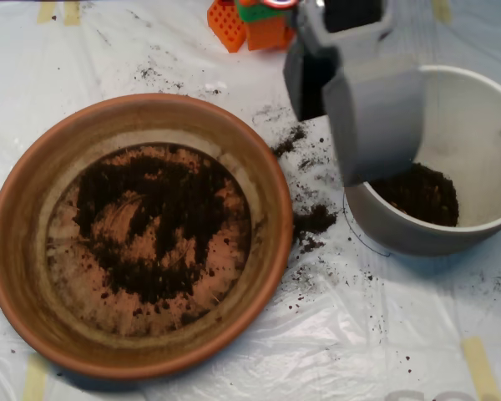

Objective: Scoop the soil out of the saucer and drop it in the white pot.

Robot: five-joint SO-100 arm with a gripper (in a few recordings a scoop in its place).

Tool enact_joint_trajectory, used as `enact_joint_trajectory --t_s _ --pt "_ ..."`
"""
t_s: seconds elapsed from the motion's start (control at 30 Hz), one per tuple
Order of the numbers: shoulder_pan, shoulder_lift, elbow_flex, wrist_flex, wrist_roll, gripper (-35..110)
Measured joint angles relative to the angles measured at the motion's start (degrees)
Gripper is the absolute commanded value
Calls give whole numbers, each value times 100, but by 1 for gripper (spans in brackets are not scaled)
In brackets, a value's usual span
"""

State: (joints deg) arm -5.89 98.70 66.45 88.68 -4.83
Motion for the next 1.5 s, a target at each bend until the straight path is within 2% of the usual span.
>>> enact_joint_trajectory --t_s 0.13,0.33,0.57,0.9,1.17,1.5 --pt "791 290 738 -387 -132 40" --pt "1696 712 2786 -1327 -580 43" --pt "2285 642 4632 -2329 -1081 42" --pt "2505 -738 4825 -3164 -1635 37" --pt "2399 -835 4931 -3586 -2496 37" --pt "2426 -826 5150 -3384 -2224 33"
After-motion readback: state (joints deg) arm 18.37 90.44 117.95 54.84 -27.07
